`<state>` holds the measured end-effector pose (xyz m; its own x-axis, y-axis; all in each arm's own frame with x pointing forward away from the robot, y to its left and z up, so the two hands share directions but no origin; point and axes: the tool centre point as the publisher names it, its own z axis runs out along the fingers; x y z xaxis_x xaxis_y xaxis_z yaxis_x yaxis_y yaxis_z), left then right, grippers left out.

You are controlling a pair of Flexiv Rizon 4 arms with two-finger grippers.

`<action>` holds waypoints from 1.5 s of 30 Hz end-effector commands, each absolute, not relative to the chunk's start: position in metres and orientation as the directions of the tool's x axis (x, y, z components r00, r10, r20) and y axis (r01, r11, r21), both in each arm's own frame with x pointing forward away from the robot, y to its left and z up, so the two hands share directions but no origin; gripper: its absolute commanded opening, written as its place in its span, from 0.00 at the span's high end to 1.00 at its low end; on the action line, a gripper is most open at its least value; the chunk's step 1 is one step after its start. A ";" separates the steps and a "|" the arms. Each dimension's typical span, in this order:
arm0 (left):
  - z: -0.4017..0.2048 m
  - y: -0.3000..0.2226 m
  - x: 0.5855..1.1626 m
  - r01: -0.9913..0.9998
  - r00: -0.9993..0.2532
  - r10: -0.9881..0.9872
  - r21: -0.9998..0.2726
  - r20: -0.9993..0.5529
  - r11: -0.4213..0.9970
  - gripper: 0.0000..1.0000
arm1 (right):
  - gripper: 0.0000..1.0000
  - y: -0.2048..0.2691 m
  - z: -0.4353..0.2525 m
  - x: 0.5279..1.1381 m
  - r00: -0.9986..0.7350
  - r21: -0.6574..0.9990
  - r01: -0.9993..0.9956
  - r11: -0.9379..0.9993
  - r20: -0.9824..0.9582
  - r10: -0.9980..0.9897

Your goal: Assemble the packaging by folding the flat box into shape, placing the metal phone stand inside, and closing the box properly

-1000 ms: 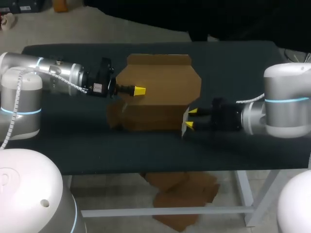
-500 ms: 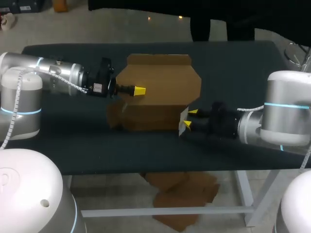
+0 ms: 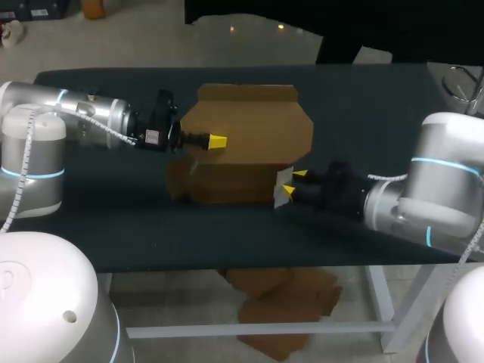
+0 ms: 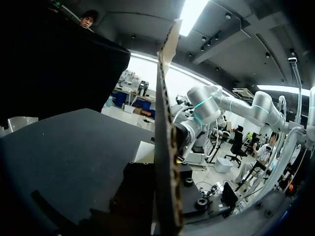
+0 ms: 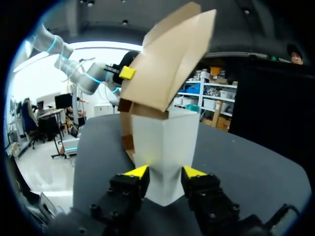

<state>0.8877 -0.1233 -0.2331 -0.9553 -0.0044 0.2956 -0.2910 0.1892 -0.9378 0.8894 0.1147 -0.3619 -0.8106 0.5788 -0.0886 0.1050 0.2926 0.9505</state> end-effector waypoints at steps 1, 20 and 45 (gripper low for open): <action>-0.235 -0.123 0.887 -0.291 -0.955 -0.003 -0.937 0.296 0.191 1.00 | 0.53 0.123 -0.367 0.893 -0.736 0.954 0.120 0.274 -0.100 0.669; -0.235 -0.123 0.887 -0.291 -0.955 -0.003 -0.937 0.296 0.191 1.00 | 0.53 0.128 -0.373 0.900 -0.549 0.960 0.202 0.196 -0.055 0.834; -0.235 -0.123 0.887 -0.291 -0.955 -0.003 -0.937 0.296 0.191 1.00 | 0.55 0.137 -0.369 0.907 -0.200 0.933 0.330 0.147 -0.083 0.976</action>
